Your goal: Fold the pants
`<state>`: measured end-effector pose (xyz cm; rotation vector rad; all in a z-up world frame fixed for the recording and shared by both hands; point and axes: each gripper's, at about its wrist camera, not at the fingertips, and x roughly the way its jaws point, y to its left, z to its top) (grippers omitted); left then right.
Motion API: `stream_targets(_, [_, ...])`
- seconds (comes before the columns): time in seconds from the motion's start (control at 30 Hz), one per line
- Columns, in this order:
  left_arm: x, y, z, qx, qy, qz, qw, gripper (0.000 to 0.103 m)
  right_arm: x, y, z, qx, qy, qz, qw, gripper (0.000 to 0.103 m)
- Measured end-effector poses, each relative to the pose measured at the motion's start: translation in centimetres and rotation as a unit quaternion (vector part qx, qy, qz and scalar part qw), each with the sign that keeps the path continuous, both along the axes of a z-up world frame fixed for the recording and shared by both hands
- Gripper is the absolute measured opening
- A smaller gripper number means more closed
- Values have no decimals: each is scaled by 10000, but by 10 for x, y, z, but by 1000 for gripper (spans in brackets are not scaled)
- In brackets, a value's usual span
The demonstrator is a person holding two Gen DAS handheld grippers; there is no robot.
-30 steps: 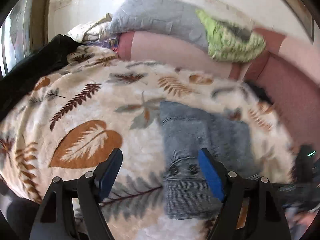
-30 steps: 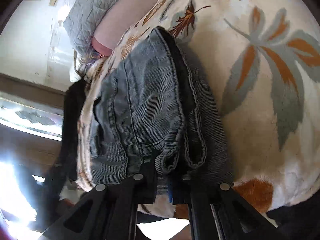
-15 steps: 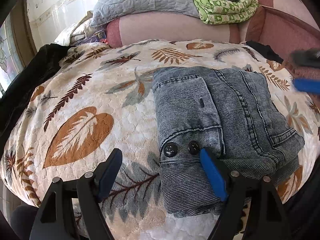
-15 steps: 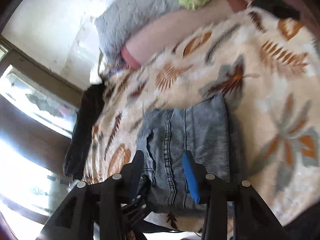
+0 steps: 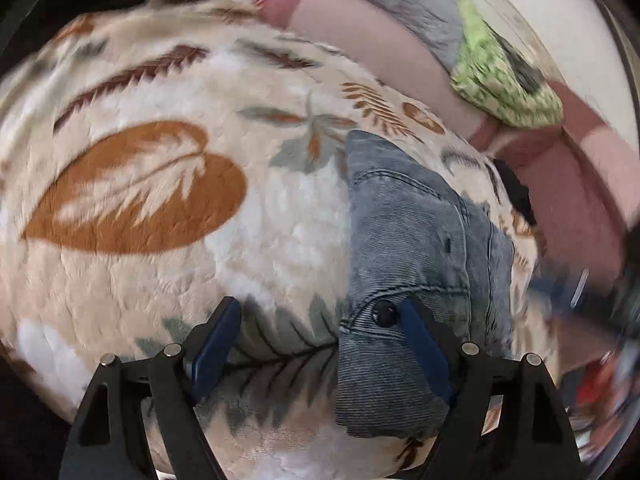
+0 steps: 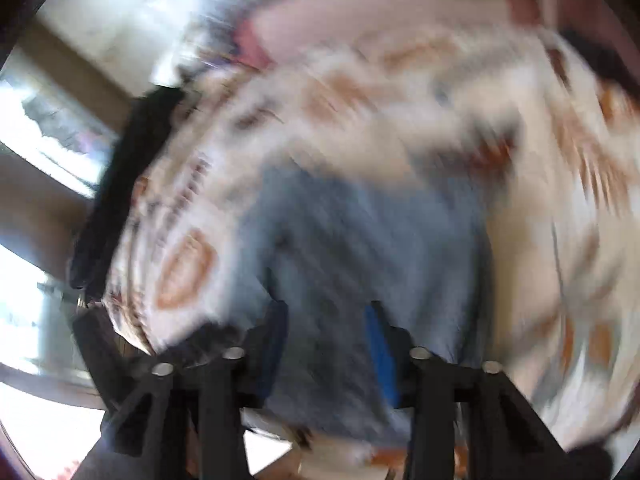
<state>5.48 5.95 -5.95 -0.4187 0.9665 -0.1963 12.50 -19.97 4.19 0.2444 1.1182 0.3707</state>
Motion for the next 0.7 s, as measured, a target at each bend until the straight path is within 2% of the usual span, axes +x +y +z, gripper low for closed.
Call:
stream_targets(0.03, [1,-1,0,-8,10,4,10000,82,7,4,7,17,-145,37,9999,74])
stream_targets(0.1, [2,2,-3,-115,43,-9,9999,82,34,6,3,-134,-255,-80,9996,77])
stream_targets(0.13, [2,2,-4,-128,22,-35,9999,82,44,5,-12,-274,-123,-253,9992,77])
stream_targets(0.2, [0,-1,-4,-100,-33,-104,9999,82,55,-25,-79,-538,696,-866,9924,76])
stream_targets(0.23, [0,-2,-4,-139,-45,-201,9997,82,52,-34,-92,-212,694,-960,9927,75])
stream_targets(0.27, [1,3,-3,-169,-40,-228,9996,82,46,-36,-85,-187,437,-931,9945,73])
stream_targets(0.3, [-1,5,-1,-234,-47,-188,9995,82,45,-30,-76,-392,479,-872,9943,72])
stream_targets(0.37, [1,15,1,-678,-63,-9,9977,82,52,-19,-61,-605,732,-827,9920,73])
stream_targets(0.4, [5,19,2,-855,-45,67,9963,82,54,-15,-52,-666,722,-756,9923,74])
stream_targets(0.43, [7,20,1,-896,-12,67,9960,82,57,-4,-37,-732,524,-616,9940,74])
stream_targets(0.5, [16,12,-6,-913,211,-110,9955,82,70,27,-8,-1026,123,-327,9941,76])
stream_targets(0.53, [18,6,-10,-834,249,-202,9960,83,78,41,-2,-1114,58,-163,9936,86])
stream_targets(0.6, [16,-6,-5,-573,99,-363,9977,83,114,88,-2,-1435,174,458,9884,91])
stream_targets(0.63, [16,-12,-5,-568,118,-476,9972,83,115,99,-3,-1607,270,645,9845,91])
stream_targets(0.7, [14,-18,-5,-441,55,-512,9977,83,140,135,-24,-1920,675,1035,9736,91])
